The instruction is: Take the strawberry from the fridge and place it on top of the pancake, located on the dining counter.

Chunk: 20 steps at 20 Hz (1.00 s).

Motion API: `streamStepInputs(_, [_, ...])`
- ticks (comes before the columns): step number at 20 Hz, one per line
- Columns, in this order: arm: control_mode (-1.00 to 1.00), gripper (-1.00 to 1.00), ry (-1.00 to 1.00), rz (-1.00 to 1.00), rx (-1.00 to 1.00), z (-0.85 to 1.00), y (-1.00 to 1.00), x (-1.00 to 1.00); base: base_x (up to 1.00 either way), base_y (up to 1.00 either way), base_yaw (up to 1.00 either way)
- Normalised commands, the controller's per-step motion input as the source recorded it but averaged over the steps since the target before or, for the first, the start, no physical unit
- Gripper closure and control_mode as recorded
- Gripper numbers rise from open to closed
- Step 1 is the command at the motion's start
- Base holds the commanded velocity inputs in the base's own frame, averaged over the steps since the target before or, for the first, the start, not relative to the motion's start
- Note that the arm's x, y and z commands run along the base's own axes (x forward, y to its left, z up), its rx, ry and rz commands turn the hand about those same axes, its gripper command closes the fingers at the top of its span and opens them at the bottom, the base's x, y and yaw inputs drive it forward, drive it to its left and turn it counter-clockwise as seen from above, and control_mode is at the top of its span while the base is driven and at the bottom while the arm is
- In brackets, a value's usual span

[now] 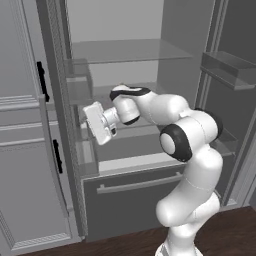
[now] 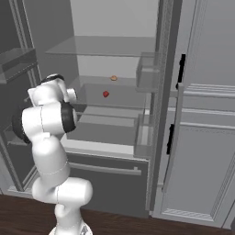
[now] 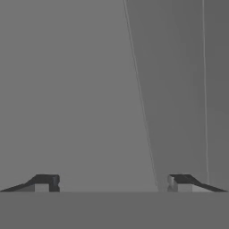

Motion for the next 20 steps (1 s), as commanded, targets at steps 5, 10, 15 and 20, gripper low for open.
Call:
streamStepInputs(5, [-1.00,-1.00,0.00,0.04,0.00,-0.16,0.77,-0.17,0.00,0.00,0.00])
streamStepInputs(10, [-1.00,-1.00,-0.08,0.00,0.00,-0.01,-0.35,-0.28,0.00,0.00,0.00])
streamStepInputs(15, [-1.00,-1.00,-0.06,0.00,0.00,0.00,-0.90,-0.26,0.00,0.00,0.00])
streamStepInputs(20, [-1.00,-1.00,-0.14,-0.03,-0.04,0.00,-0.73,-0.50,0.00,0.00,0.00])
